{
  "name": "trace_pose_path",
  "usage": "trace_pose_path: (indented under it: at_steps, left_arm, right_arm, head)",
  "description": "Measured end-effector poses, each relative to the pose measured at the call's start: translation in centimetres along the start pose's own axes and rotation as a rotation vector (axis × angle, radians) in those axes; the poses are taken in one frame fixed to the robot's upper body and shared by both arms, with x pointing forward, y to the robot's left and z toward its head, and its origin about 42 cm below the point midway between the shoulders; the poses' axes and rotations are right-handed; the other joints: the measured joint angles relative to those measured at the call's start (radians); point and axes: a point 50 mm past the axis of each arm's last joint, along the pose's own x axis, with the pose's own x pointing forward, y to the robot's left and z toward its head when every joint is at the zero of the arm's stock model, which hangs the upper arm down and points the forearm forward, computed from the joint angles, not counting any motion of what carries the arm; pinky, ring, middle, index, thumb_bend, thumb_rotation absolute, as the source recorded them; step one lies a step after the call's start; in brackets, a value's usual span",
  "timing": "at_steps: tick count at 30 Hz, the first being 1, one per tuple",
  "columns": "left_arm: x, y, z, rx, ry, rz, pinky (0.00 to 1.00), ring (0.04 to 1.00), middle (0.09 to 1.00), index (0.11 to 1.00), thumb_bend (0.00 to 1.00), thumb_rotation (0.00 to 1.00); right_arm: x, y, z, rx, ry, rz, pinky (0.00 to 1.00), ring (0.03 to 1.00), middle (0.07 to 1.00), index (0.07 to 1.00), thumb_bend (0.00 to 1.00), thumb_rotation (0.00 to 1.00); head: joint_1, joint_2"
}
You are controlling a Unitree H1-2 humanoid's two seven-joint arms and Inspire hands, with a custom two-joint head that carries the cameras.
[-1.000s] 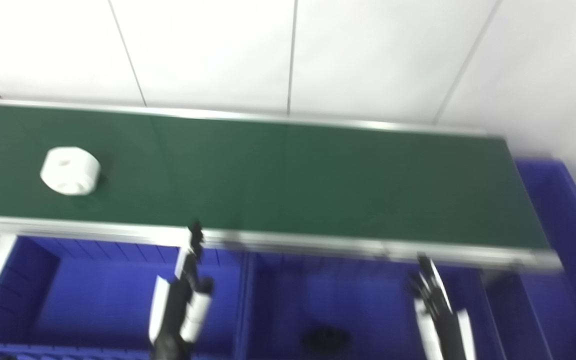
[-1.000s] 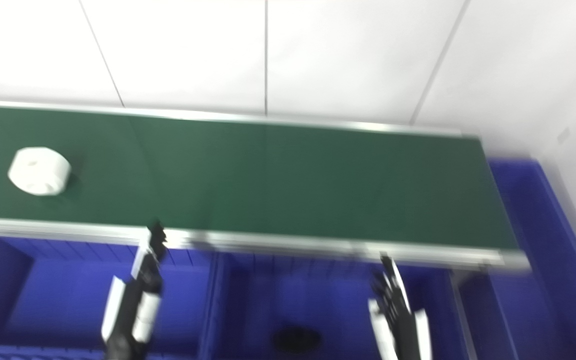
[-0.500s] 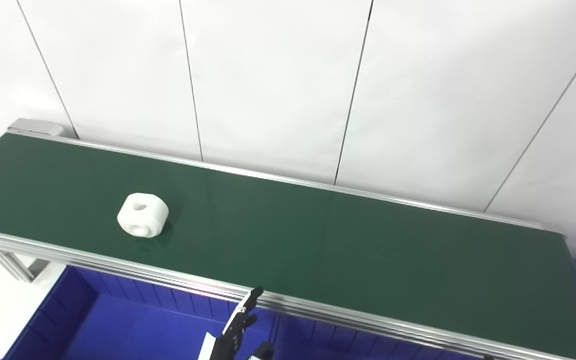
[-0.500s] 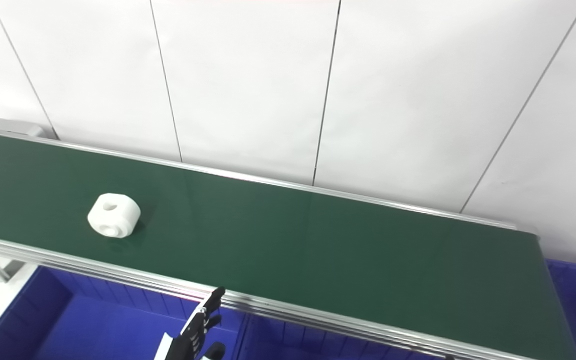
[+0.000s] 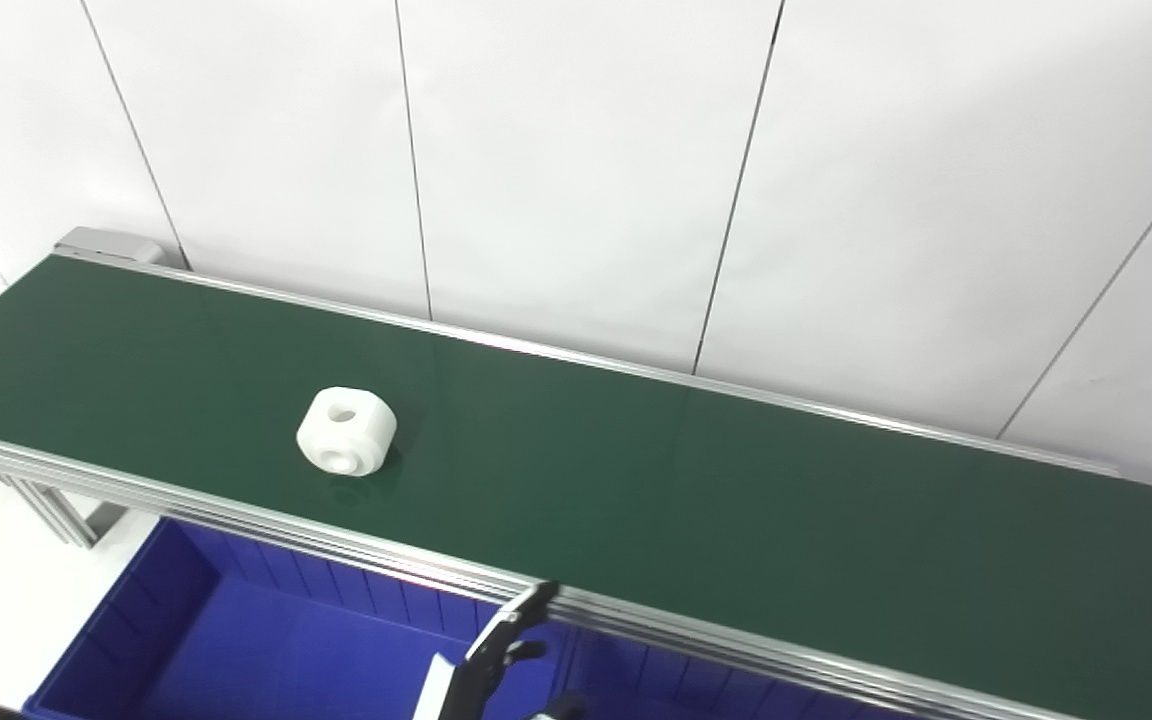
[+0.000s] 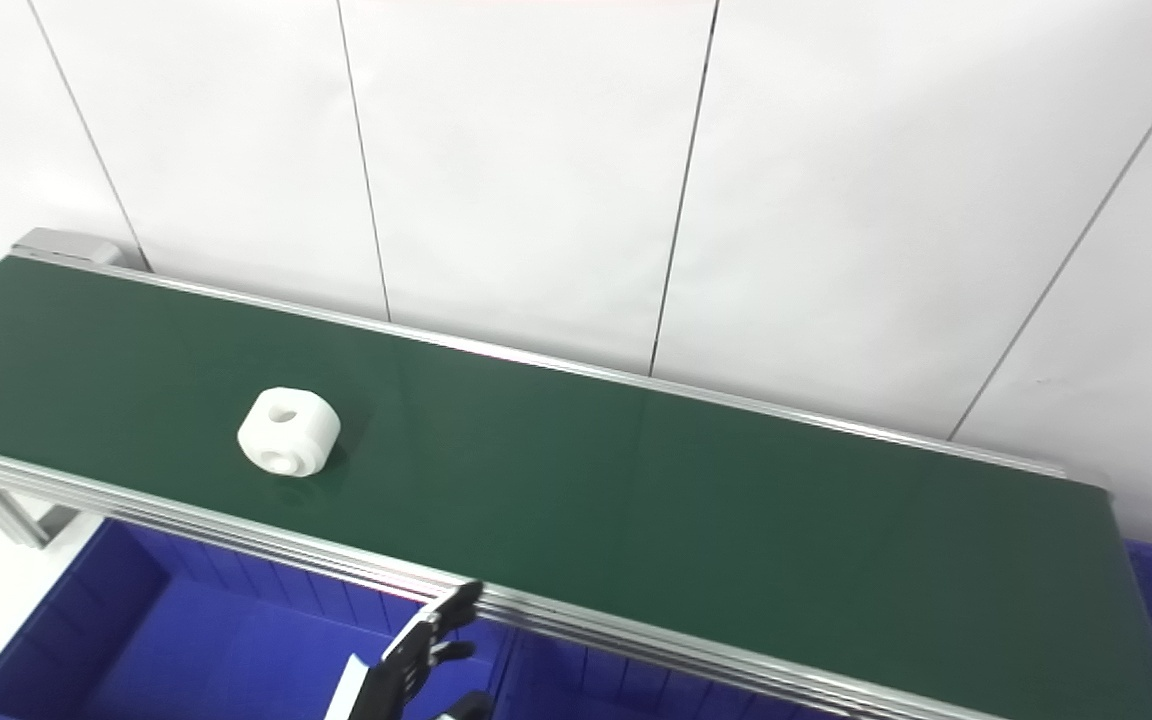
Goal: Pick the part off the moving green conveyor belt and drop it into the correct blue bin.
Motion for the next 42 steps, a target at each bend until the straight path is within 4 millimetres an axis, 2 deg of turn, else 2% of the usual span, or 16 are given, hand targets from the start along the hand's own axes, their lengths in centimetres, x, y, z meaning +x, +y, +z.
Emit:
trace_pose_path:
  at_steps: [3, 4, 5, 6, 7, 8, 10, 14, 17, 21, 25, 30, 35, 42]
  left_arm:
    - [1.3, 0.8, 2.9, 0.071, -0.103, -0.044, 0.66, 0.784, 0.808, 0.774, 0.79, 0.73]
    - [2.1, 1.5, 3.6, 0.12, -0.146, -0.076, 0.67, 0.791, 0.809, 0.784, 0.86, 0.71]
    - [2.9, 2.2, 4.1, 0.171, -0.183, -0.114, 0.7, 0.799, 0.813, 0.792, 0.87, 0.7]
    - [4.1, 3.6, 4.5, 0.258, -0.223, -0.158, 0.7, 0.802, 0.814, 0.794, 0.87, 0.7]
    - [5.3, 5.1, 4.7, 0.338, -0.249, -0.179, 0.76, 0.81, 0.816, 0.794, 0.88, 0.67]
    - [6.8, 6.7, 5.0, 0.419, -0.268, -0.188, 0.8, 0.831, 0.833, 0.815, 0.85, 0.69]
    - [9.3, 8.8, 5.8, 0.552, -0.292, -0.194, 0.85, 0.846, 0.841, 0.83, 0.8, 0.71]
    - [13.7, 8.8, 8.2, 0.74, -0.37, -0.296, 0.88, 0.842, 0.833, 0.82, 0.79, 0.67]
    - [17.2, 9.7, 8.7, 0.875, -0.398, -0.343, 0.87, 0.823, 0.822, 0.807, 0.83, 0.64]
    - [20.6, 11.7, 8.0, 1.021, -0.372, -0.377, 0.87, 0.813, 0.812, 0.803, 0.87, 0.61]
    - [23.0, 11.9, 5.7, 1.07, -0.331, -0.435, 0.84, 0.806, 0.808, 0.796, 0.87, 0.58]
    - [25.6, 12.0, 3.4, 1.106, -0.285, -0.485, 0.85, 0.831, 0.826, 0.809, 0.86, 0.57]
    - [27.5, 13.4, 2.7, 1.169, -0.242, -0.517, 0.86, 0.829, 0.817, 0.809, 0.85, 0.57]
    - [27.8, 15.4, 2.0, 1.225, -0.19, -0.561, 0.82, 0.813, 0.811, 0.794, 0.86, 0.51]
  right_arm:
    - [-0.1, 0.2, 0.0, -0.004, 0.0, 0.002, 1.0, 0.996, 1.0, 1.0, 0.45, 1.0]
    - [-0.1, 0.3, 0.0, -0.003, 0.0, 0.002, 1.0, 0.992, 1.0, 1.0, 0.46, 1.0]
    - [-0.1, 0.3, 0.1, -0.002, -0.002, 0.003, 1.0, 0.987, 1.0, 1.0, 0.48, 1.0]
    - [0.0, 0.5, 0.2, 0.001, -0.006, 0.003, 1.0, 0.986, 1.0, 1.0, 0.49, 1.0]
    - [0.0, 0.5, 0.3, 0.002, -0.01, 0.004, 1.0, 0.982, 1.0, 1.0, 0.5, 1.0]
    - [0.1, 0.5, 0.3, 0.002, -0.011, 0.005, 0.99, 0.975, 1.0, 0.998, 0.5, 1.0]
    - [0.1, 0.4, 0.3, -0.001, -0.011, 0.003, 0.99, 0.972, 1.0, 0.994, 0.48, 1.0]
    - [-0.1, 0.3, 0.8, -0.004, -0.028, 0.012, 1.0, 0.974, 1.0, 0.995, 0.48, 1.0]
    - [-0.1, 0.7, 1.6, 0.0, -0.054, 0.025, 0.99, 0.98, 1.0, 1.0, 0.48, 1.0]
    - [-0.9, 0.5, 1.5, -0.002, -0.042, 0.018, 0.99, 0.984, 1.0, 1.0, 0.49, 1.0]
    - [-1.3, 0.6, 1.3, -0.002, -0.032, 0.017, 0.99, 0.984, 1.0, 1.0, 0.5, 1.0]
    - [-1.1, 0.8, 1.6, 0.004, -0.046, 0.019, 0.98, 0.976, 1.0, 1.0, 0.48, 1.0]
    - [-1.4, 1.0, 1.9, -0.007, -0.054, 0.028, 0.97, 0.968, 1.0, 1.0, 0.5, 1.0]
    - [-1.5, 1.5, 2.2, -0.001, -0.061, 0.038, 0.96, 0.971, 1.0, 1.0, 0.49, 1.0]
  head:
    - [-0.012, 0.015]
    - [-0.024, 0.041]
    - [-0.029, 0.047]
    - [-0.029, 0.048]
    - [-0.029, 0.061]
    - [-0.029, 0.061]
    - [-0.015, 0.092]
    - [-0.009, 0.104]
    - [-0.017, 0.088]
    - [-0.021, 0.072]
    - [-0.032, 0.063]
    - [-0.035, 0.069]
    - [-0.04, 0.075]
    - [-0.046, 0.086]
